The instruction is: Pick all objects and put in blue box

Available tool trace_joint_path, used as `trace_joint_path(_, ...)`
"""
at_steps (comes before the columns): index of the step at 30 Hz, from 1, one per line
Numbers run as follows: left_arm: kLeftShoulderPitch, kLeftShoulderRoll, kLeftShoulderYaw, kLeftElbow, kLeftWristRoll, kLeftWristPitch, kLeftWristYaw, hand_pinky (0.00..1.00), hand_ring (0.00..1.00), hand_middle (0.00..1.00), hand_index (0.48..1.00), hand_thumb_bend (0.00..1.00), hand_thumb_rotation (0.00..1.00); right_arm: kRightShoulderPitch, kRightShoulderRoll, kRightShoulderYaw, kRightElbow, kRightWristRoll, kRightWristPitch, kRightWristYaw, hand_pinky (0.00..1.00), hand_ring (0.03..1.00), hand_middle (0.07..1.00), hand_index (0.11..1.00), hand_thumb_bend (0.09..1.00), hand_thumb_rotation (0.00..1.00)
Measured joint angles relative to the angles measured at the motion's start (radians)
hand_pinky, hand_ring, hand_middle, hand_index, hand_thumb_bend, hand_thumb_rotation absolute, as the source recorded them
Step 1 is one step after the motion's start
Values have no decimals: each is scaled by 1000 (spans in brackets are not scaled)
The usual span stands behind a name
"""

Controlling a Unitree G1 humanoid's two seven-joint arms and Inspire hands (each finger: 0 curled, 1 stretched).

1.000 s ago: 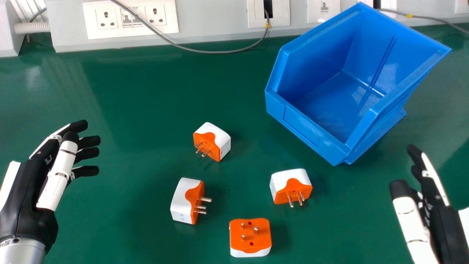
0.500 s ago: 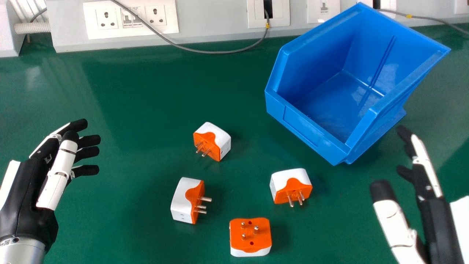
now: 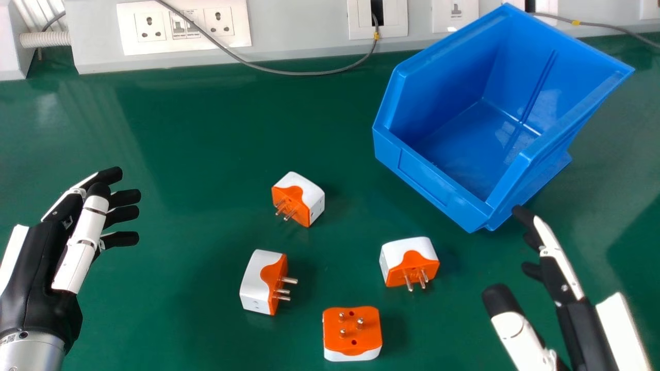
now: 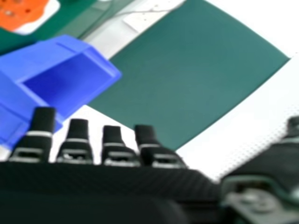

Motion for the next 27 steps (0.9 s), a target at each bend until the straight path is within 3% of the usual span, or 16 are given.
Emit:
trace_joint_path(9, -3, 0, -2, -1, 0, 4, 4, 642, 745, 743, 808, 292, 785, 3, -17, 40, -2, -14, 20, 42, 852, 945, 956, 939, 323, 996)
trace_joint_path(17, -2, 0, -10, -9, 0, 13, 5, 640, 744, 742, 807, 294, 783, -74, -94, 36, -2, 12, 70, 133, 855, 948, 958, 939, 324, 980)
trace_joint_path(27, -2, 0, -10, -9, -1, 13, 5, 641, 744, 743, 808, 297, 780, -211, -195, 1, -7, -39, 186, 226, 819, 947, 957, 929, 347, 959)
